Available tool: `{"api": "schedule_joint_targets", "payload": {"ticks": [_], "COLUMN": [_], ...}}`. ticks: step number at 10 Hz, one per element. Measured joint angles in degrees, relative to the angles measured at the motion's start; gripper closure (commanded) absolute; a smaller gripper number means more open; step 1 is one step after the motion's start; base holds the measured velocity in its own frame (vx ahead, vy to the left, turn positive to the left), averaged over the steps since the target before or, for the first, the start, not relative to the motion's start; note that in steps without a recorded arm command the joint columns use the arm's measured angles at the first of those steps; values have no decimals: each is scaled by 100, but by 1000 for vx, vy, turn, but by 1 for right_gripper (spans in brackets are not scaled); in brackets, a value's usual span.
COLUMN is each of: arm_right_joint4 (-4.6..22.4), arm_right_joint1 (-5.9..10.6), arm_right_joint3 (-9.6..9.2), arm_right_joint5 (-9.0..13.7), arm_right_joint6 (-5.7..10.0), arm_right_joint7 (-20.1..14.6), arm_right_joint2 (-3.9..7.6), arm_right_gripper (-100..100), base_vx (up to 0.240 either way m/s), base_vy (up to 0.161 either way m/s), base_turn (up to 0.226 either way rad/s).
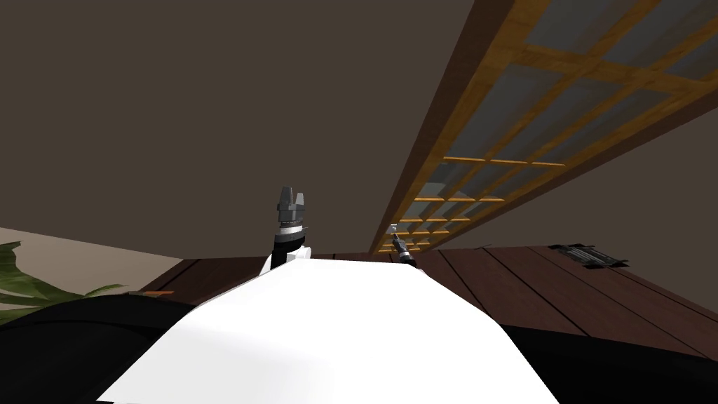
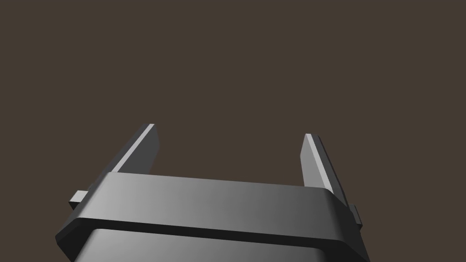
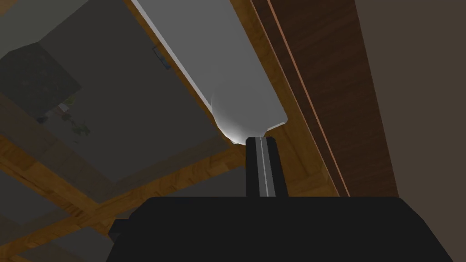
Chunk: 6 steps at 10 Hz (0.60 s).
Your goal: Pull the door open
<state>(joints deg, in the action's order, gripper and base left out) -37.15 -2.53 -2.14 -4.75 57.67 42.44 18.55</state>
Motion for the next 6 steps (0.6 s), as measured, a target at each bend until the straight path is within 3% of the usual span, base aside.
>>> {"api": "schedule_joint_targets", "payload": {"ticks": [2,6], "arm_right_joint4": [80,3], "arm_right_joint1": [-72,-275], "arm_right_joint3": [25,62], "arm_right_joint5": [-62,-168], "arm_right_joint6": [167,333], "arm_right_joint7": [326,917], "arm_right_joint2": [72,159], "arm_right_gripper": [-100,-100], "base_vx": [-30,-27], "base_vy": [24,19], "base_turn": [-49,-57]}}
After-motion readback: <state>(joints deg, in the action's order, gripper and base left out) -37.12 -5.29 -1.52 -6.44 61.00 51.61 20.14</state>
